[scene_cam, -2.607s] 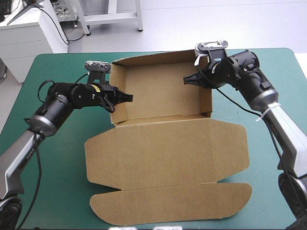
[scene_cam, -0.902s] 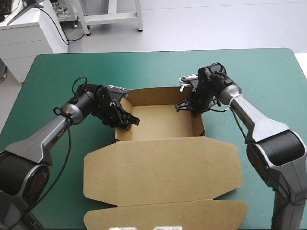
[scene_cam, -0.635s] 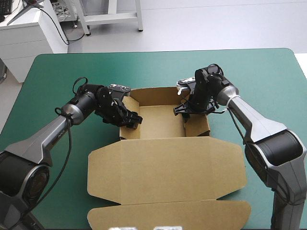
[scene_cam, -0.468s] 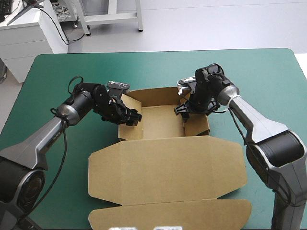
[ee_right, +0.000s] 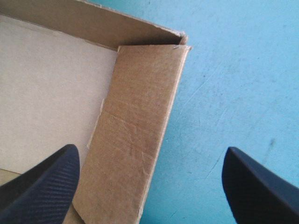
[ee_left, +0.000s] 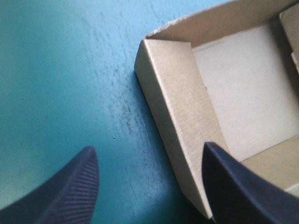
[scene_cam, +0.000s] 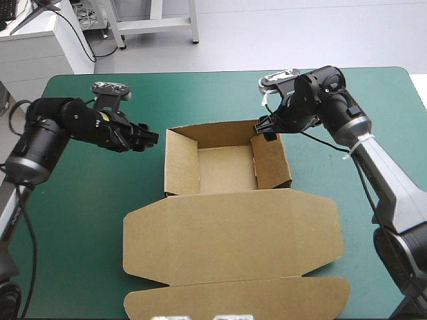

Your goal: Fold the box

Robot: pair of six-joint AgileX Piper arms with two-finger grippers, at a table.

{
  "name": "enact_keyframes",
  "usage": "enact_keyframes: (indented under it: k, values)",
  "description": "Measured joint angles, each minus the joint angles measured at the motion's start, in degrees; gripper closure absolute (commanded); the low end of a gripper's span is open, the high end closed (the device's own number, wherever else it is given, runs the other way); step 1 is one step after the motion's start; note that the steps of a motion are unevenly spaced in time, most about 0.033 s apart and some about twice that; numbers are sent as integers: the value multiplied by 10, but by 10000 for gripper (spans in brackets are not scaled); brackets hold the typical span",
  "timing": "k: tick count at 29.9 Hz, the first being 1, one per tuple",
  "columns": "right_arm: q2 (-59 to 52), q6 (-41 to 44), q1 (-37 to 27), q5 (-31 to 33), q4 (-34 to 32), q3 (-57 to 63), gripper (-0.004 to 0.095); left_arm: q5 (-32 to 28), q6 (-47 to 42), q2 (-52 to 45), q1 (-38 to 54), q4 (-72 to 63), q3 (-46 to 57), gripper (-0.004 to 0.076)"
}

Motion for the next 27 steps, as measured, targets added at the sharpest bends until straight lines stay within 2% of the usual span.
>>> enact_keyframes:
  k: [7,16,22,27]
  values:
    - [-49,0,0,4,0,-8,135,16,1,-104,5,32,-6,719]
    - [-40,1,0,4,0,-8,135,87,40,-179,5,109,22,732]
    - [15,21,0,4,0,-8,139,85,45,-211,5,103,138,732]
    - [73,28,0,2,0,-8,139,54,45,-236,5,75,248,732]
